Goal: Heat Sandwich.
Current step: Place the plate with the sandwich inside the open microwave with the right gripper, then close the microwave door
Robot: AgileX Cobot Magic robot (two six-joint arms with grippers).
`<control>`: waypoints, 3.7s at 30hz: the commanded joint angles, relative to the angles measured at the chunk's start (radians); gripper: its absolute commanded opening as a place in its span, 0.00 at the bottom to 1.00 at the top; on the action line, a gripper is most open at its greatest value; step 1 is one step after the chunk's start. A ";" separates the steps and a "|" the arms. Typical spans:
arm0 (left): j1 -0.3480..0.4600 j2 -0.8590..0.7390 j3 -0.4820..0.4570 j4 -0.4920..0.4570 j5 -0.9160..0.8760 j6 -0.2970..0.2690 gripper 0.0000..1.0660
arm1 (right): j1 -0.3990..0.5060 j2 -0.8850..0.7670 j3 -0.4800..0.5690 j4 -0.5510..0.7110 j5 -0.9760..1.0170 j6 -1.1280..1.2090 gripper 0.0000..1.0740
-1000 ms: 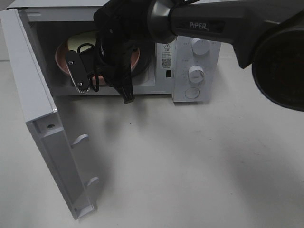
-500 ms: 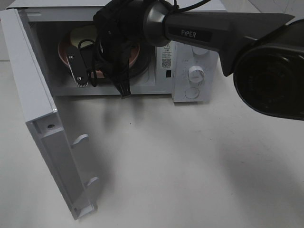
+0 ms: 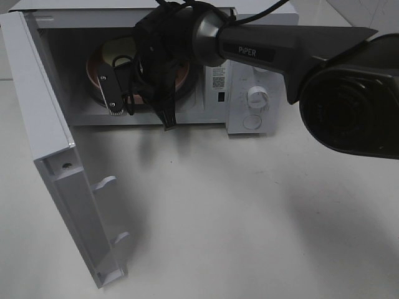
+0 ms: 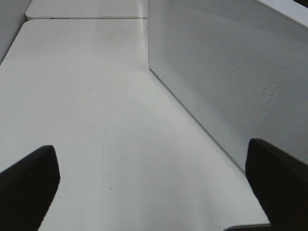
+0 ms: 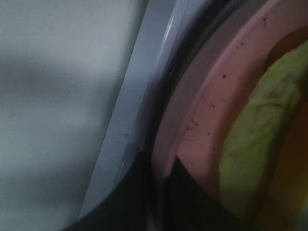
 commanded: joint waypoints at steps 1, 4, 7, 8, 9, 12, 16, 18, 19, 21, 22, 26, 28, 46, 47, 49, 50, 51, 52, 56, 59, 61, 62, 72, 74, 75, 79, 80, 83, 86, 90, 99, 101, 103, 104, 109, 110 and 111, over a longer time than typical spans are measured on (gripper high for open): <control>-0.001 -0.024 0.002 0.000 -0.002 -0.006 0.95 | -0.010 0.006 -0.012 -0.008 -0.042 0.012 0.05; -0.001 -0.024 0.002 0.000 -0.002 -0.006 0.95 | -0.010 0.012 -0.012 -0.009 -0.048 0.012 0.06; -0.001 -0.024 0.002 0.000 -0.002 -0.006 0.95 | -0.010 0.012 -0.012 -0.009 -0.052 0.012 0.08; -0.001 -0.024 0.002 0.000 -0.002 -0.006 0.95 | -0.010 0.012 -0.012 -0.011 -0.054 0.012 0.09; -0.001 -0.024 0.002 0.000 -0.002 -0.006 0.95 | -0.010 0.012 -0.012 -0.012 -0.060 0.012 0.11; -0.001 -0.024 0.002 0.000 -0.002 -0.006 0.95 | -0.011 0.012 -0.012 -0.013 -0.070 0.012 0.17; -0.001 -0.024 0.002 0.000 -0.002 -0.006 0.95 | -0.013 0.012 -0.012 -0.012 -0.072 0.016 0.32; -0.001 -0.024 0.002 0.000 -0.002 -0.006 0.95 | -0.013 0.012 -0.012 -0.012 -0.071 0.016 0.35; -0.001 -0.024 0.002 0.000 -0.002 -0.006 0.95 | -0.013 0.012 -0.012 -0.012 -0.071 0.016 0.40; -0.001 -0.024 0.002 0.000 -0.002 -0.006 0.95 | -0.013 0.012 -0.012 -0.012 -0.071 0.016 0.42; -0.001 -0.024 0.002 0.000 -0.002 -0.006 0.95 | -0.013 0.012 -0.011 -0.011 -0.070 0.020 0.44; -0.001 -0.024 0.002 0.000 -0.002 -0.006 0.95 | -0.013 0.012 -0.011 -0.010 -0.076 0.067 0.52; -0.001 -0.024 0.002 0.000 -0.002 -0.006 0.95 | -0.013 0.012 -0.011 -0.010 -0.085 0.096 0.59; -0.001 -0.024 0.002 0.000 -0.002 -0.006 0.95 | -0.011 0.012 -0.011 0.010 -0.105 0.187 0.75; -0.001 -0.024 0.002 0.000 -0.002 -0.006 0.95 | -0.010 0.005 -0.008 0.010 -0.105 0.192 0.75; -0.001 -0.024 0.002 0.000 -0.002 -0.006 0.95 | -0.010 -0.009 0.015 0.010 -0.125 0.195 0.75; -0.001 -0.024 0.002 0.000 -0.002 -0.006 0.95 | -0.010 -0.009 0.015 0.010 -0.125 0.195 0.75; -0.001 -0.024 0.002 0.000 -0.002 -0.006 0.95 | -0.010 -0.026 0.050 0.010 -0.141 0.195 0.75; -0.001 -0.024 0.002 0.000 -0.002 -0.006 0.95 | -0.010 -0.033 0.069 0.010 -0.149 0.195 0.75; -0.001 -0.024 0.002 0.000 -0.002 -0.006 0.95 | -0.010 -0.070 0.137 0.009 -0.181 0.195 0.73; -0.001 -0.024 0.002 -0.002 -0.002 -0.006 0.95 | -0.010 -0.108 0.197 0.009 -0.218 0.196 0.73; -0.001 -0.024 0.002 -0.002 -0.002 -0.006 0.95 | -0.010 -0.117 0.209 0.009 -0.220 0.196 0.73; -0.001 -0.024 0.002 -0.002 -0.002 -0.006 0.95 | -0.010 -0.127 0.219 0.009 -0.223 0.198 0.73; -0.001 -0.024 0.002 -0.002 -0.002 -0.006 0.95 | -0.010 -0.244 0.401 0.009 -0.289 0.232 0.71; -0.001 -0.024 0.002 -0.002 -0.002 -0.006 0.95 | -0.010 -0.273 0.449 0.009 -0.306 0.232 0.71; -0.001 -0.024 0.002 -0.002 -0.002 -0.006 0.95 | -0.010 -0.290 0.478 0.009 -0.318 0.232 0.71; -0.001 -0.024 0.002 -0.002 -0.002 -0.006 0.95 | -0.010 -0.354 0.580 0.009 -0.357 0.232 0.71; -0.001 -0.024 0.002 -0.002 -0.002 -0.006 0.95 | -0.009 -0.371 0.606 0.009 -0.364 0.232 0.71; -0.001 -0.024 0.002 -0.002 -0.002 -0.006 0.95 | -0.006 -0.426 0.690 0.009 -0.368 0.244 0.71; -0.001 -0.024 0.002 -0.002 -0.002 -0.006 0.95 | -0.003 -0.457 0.733 0.009 -0.371 0.255 0.71; -0.001 -0.024 0.002 -0.002 -0.002 -0.006 0.95 | 0.005 -0.515 0.800 0.009 -0.367 0.305 0.71; -0.001 -0.024 0.002 -0.002 -0.002 -0.006 0.95 | 0.005 -0.674 1.000 0.009 -0.367 0.397 0.71; -0.001 -0.024 0.002 -0.002 -0.002 -0.006 0.95 | 0.005 -0.694 1.022 0.009 -0.367 0.412 0.71; -0.001 -0.024 0.002 -0.002 -0.002 -0.006 0.95 | 0.005 -0.747 1.082 0.009 -0.367 0.441 0.71; -0.001 -0.024 0.002 -0.002 -0.002 -0.006 0.95 | 0.005 -0.766 1.103 0.009 -0.366 0.454 0.71; -0.001 -0.024 0.002 -0.002 -0.002 -0.006 0.95 | 0.005 -0.841 1.180 0.009 -0.363 0.511 0.71; -0.001 -0.024 0.002 -0.002 -0.002 -0.006 0.95 | 0.005 -0.858 1.200 0.010 -0.360 0.534 0.71; -0.001 -0.024 0.002 -0.002 -0.002 -0.006 0.95 | 0.005 -0.894 1.234 0.011 -0.357 0.585 0.71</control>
